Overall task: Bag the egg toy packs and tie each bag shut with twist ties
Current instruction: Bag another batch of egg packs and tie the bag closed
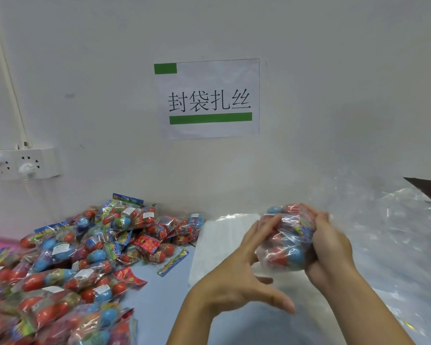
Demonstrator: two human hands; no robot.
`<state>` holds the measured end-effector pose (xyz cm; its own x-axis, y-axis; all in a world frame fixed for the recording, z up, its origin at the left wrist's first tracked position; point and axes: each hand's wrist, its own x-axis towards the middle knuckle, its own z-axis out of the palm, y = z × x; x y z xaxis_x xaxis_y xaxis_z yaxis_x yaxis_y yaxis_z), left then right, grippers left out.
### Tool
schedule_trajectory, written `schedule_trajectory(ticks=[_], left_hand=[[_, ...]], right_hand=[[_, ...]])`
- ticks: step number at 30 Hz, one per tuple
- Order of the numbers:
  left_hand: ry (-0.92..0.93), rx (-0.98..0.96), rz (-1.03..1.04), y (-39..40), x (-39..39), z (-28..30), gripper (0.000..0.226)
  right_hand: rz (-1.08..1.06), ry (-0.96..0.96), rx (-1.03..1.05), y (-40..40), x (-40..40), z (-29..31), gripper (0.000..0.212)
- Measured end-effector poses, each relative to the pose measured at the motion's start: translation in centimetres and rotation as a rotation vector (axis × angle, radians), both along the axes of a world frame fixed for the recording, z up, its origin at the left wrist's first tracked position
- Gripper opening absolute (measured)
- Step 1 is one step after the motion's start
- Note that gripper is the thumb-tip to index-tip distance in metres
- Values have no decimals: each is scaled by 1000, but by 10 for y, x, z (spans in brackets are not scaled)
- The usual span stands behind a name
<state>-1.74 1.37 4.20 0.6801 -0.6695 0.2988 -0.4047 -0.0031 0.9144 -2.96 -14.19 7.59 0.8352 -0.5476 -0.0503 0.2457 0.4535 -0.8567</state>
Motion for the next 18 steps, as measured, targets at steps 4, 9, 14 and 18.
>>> schedule_trajectory(ticks=[4, 9, 14, 18], left_hand=[[-254, -29, 244, -8, -1, 1, 89], [31, -387, 316, 2, 11, 6, 42], [367, -419, 455, 4, 17, 6, 56], [653, -227, 432, 8, 18, 1, 63]], right_hand=[[71, -5, 39, 0, 3, -1, 40], [224, -21, -354, 10, -3, 1, 40], [312, 6, -940, 19, -9, 0, 38], [464, -107, -912, 19, -13, -4, 34]])
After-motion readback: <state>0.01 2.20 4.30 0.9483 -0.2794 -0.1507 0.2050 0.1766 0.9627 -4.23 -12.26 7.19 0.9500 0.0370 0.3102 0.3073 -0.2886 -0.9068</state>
